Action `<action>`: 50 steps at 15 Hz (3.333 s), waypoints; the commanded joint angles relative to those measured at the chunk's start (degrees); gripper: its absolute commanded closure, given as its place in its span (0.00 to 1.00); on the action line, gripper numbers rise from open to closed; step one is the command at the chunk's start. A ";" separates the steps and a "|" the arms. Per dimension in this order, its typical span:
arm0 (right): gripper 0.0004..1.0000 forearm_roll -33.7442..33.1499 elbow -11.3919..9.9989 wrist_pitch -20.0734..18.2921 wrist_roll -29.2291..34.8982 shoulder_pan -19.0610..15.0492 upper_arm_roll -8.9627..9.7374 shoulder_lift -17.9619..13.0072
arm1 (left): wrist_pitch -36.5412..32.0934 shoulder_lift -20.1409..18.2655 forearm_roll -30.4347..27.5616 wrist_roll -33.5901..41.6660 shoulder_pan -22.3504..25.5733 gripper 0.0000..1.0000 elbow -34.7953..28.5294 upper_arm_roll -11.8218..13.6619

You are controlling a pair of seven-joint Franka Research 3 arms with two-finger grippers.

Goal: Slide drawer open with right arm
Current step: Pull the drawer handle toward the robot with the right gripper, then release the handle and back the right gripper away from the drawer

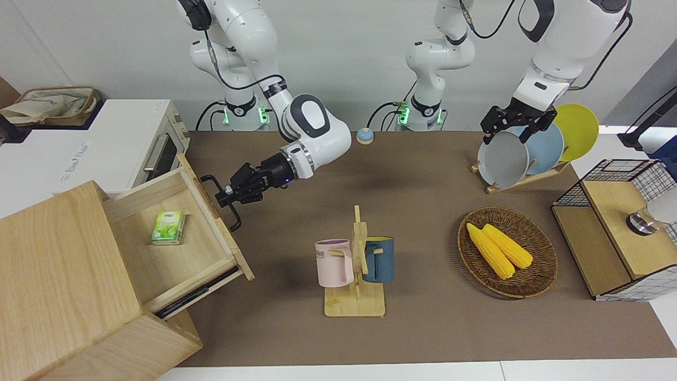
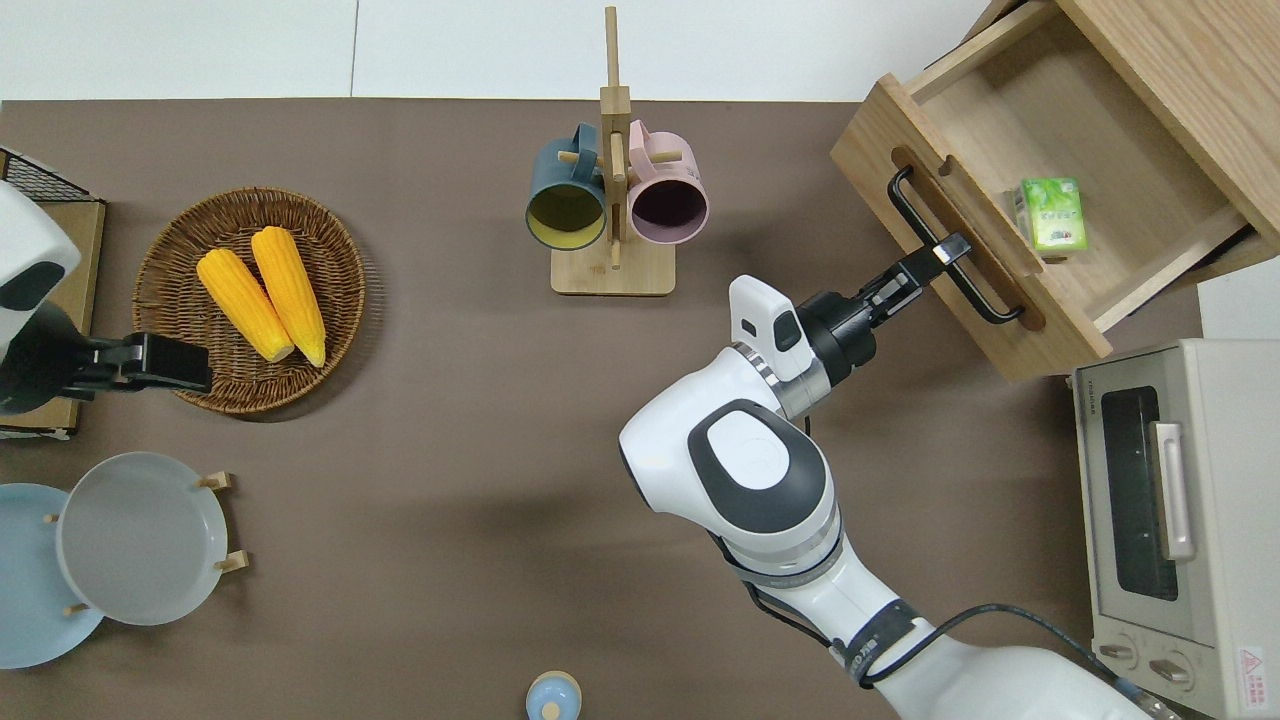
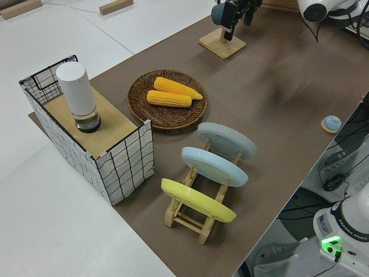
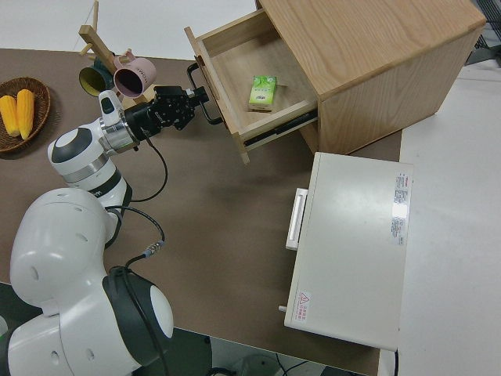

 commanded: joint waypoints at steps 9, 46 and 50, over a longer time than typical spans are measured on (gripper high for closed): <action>0.92 0.64 1.68 -6.39 -4.62 5.96 0.24 -1.31 | -0.76 -0.57 0.65 0.43 -0.26 0.00 -0.28 0.29; 0.01 9.86 2.56 -7.27 8.91 10.61 0.33 -2.28 | -0.68 -0.57 0.65 0.43 -0.35 0.00 -0.28 0.29; 0.01 14.69 3.61 -6.05 13.56 10.79 2.26 -2.80 | -0.68 -0.57 0.65 0.43 -0.26 0.00 -0.28 0.20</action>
